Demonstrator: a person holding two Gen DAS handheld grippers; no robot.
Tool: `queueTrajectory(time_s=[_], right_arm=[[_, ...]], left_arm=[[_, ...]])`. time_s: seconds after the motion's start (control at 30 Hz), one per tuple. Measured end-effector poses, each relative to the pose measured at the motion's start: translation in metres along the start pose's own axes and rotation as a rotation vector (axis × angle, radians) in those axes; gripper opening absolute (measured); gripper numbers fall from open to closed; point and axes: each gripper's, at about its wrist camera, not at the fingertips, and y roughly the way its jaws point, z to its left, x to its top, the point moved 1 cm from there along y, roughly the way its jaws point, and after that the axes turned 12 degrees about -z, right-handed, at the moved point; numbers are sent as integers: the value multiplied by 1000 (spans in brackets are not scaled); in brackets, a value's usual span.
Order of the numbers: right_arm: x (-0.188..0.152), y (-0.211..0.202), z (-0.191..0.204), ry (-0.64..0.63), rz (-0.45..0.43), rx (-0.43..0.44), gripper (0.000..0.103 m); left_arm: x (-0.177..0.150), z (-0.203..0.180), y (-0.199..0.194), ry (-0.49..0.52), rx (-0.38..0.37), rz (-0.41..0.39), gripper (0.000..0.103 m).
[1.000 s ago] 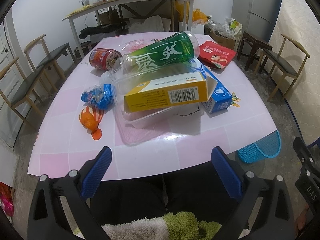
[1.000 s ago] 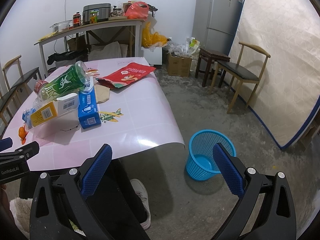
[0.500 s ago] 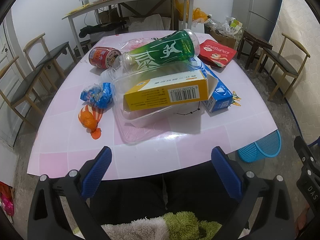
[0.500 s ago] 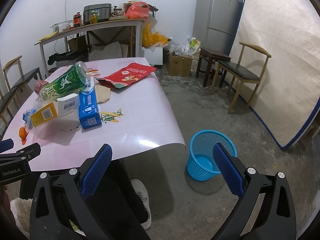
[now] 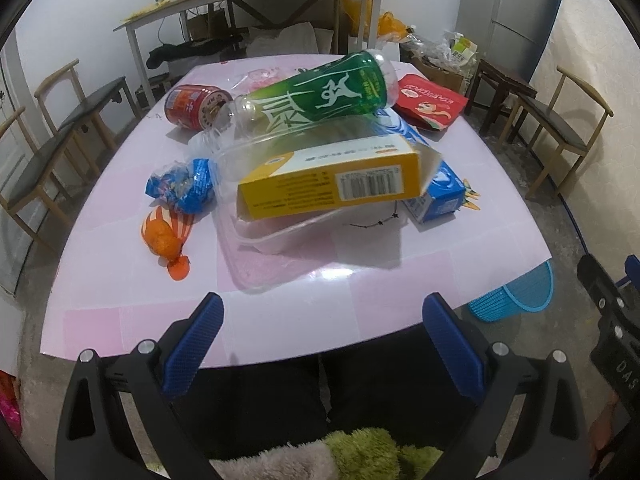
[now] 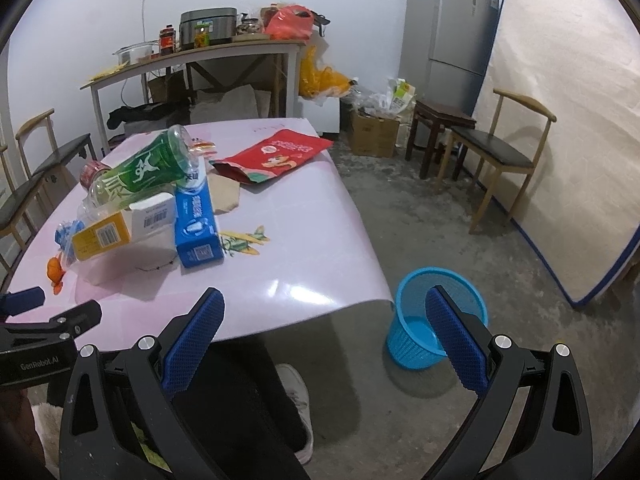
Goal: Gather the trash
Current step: 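Reach the left tool to the yellow medicine box and close on it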
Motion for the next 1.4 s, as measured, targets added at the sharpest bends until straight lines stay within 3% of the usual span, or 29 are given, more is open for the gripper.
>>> queueTrajectory(time_s=[0.1, 0.27, 0.43, 0.6, 0.77, 0.87, 1.0, 1.07, 1.27, 1.4], right_arm=[[5, 7, 7, 9, -27, 27, 96], [10, 19, 20, 5, -97, 72, 96], [13, 38, 29, -4, -81, 106, 96], [9, 59, 26, 16, -31, 110, 96], [3, 72, 20, 46, 6, 109, 96], [-1, 79, 17, 62, 27, 111, 96], [-4, 84, 14, 72, 44, 111, 96], [-5, 84, 12, 77, 49, 108, 96], [-6, 83, 9, 86, 56, 101, 96], [-4, 80, 10, 76, 42, 104, 96]], left_arm=[[5, 10, 0, 8, -42, -48, 97], [13, 20, 1, 105, -130, -127, 98], [21, 23, 5, 174, -258, -176, 98], [34, 5, 18, 326, -259, -207, 98], [31, -27, 37, 591, -193, -263, 98], [28, -40, 53, 702, -139, -268, 96], [31, -48, 75, 743, -135, -220, 80], [32, -50, 79, 754, -122, -210, 65], [42, -41, 66, 690, -173, -197, 57], [48, -35, 55, 662, -177, -234, 53]])
